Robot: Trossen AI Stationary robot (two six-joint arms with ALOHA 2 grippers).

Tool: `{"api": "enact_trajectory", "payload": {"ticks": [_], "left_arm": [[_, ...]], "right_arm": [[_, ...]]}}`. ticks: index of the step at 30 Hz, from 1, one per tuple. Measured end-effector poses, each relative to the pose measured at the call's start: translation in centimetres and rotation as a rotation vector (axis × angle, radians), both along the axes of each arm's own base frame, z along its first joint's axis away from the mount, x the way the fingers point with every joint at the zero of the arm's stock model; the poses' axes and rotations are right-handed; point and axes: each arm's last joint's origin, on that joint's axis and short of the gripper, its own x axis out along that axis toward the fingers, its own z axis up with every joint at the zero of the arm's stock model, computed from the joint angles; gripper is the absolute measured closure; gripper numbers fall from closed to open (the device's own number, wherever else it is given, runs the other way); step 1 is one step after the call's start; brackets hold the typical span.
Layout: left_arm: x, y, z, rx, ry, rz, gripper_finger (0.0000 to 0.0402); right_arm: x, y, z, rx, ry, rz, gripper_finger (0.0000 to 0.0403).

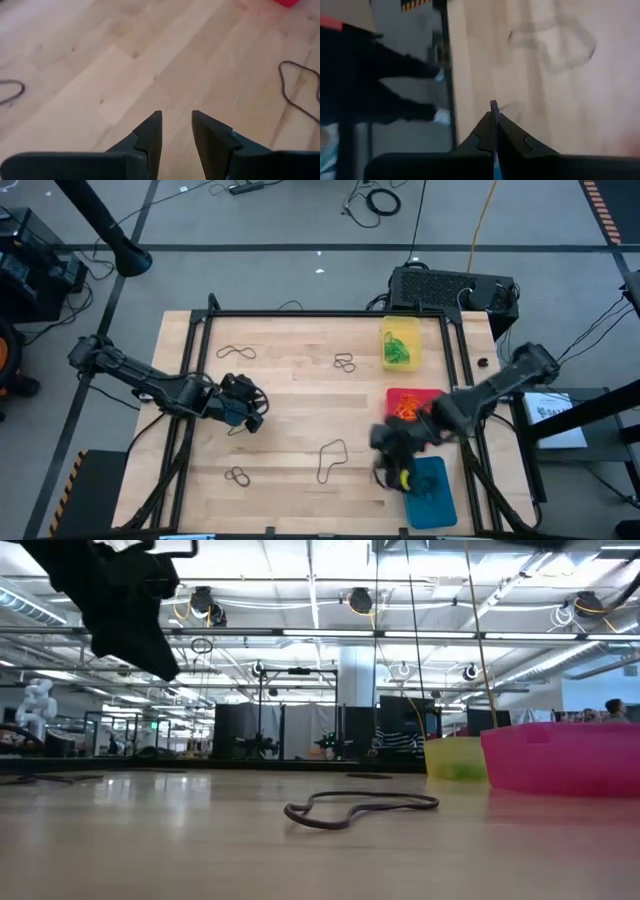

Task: Sort rubber bands into baskets
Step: Put the violet rubber band into the blue bin

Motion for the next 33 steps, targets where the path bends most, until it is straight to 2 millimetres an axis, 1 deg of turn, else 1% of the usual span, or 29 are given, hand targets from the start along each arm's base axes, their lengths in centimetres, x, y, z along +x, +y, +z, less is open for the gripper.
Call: {"api": "enact_trajectory", "payload": {"ticks": [1, 5, 8, 13, 16, 21, 25, 28, 33], "left_arm": [[0.2, 0.1, -0.1, 0.007, -0.002, -0.002, 0.0288], [1.3, 0.4, -0.4, 0.037, -0.007, -0.015, 0.0288], [2.2, 0.5, -0.5, 0.046, -0.039, -0.026, 0.0288], [3.4, 0.7, -0.5, 0.019, -0.087, -0.077, 0.0288], [3.8, 0.8, -0.5, -0.001, -0.101, -0.098, 0.0288], [3.8, 0.9, -0.5, -0.023, -0.096, -0.106, 0.0288], [3.8, 0.8, -0.5, -0.049, -0.092, -0.126, 0.0288], [3.8, 0.7, -0.6, -0.073, -0.088, -0.147, 0.0288], [3.8, 0.7, -0.6, -0.102, -0.092, -0.139, 0.0288]], "right_arm": [[-0.8, 0.7, 0.2, 0.018, 0.031, -0.01, 0.0403], [-3.5, 3.6, -0.4, 0.031, 0.168, -0.06, 0.0403], [-5.2, 5.4, -0.6, 0.034, 0.199, -0.1, 0.0403], [-7.5, 7.3, -2.3, -0.002, 0.229, -0.179, 0.0403], [-8.7, 7.7, -4.1, -0.046, 0.256, -0.251, 0.0403], [-10.1, 7.4, -7.0, -0.066, 0.371, -0.354, 0.0399], [-11.0, 7.1, -8.6, -0.077, 0.459, -0.395, 0.0389], [-11.2, 6.9, -9.2, -0.077, 0.497, -0.42, 0.0374], [-10.9, 6.6, -9.3, -0.089, 0.494, -0.41, 0.0332]]}}
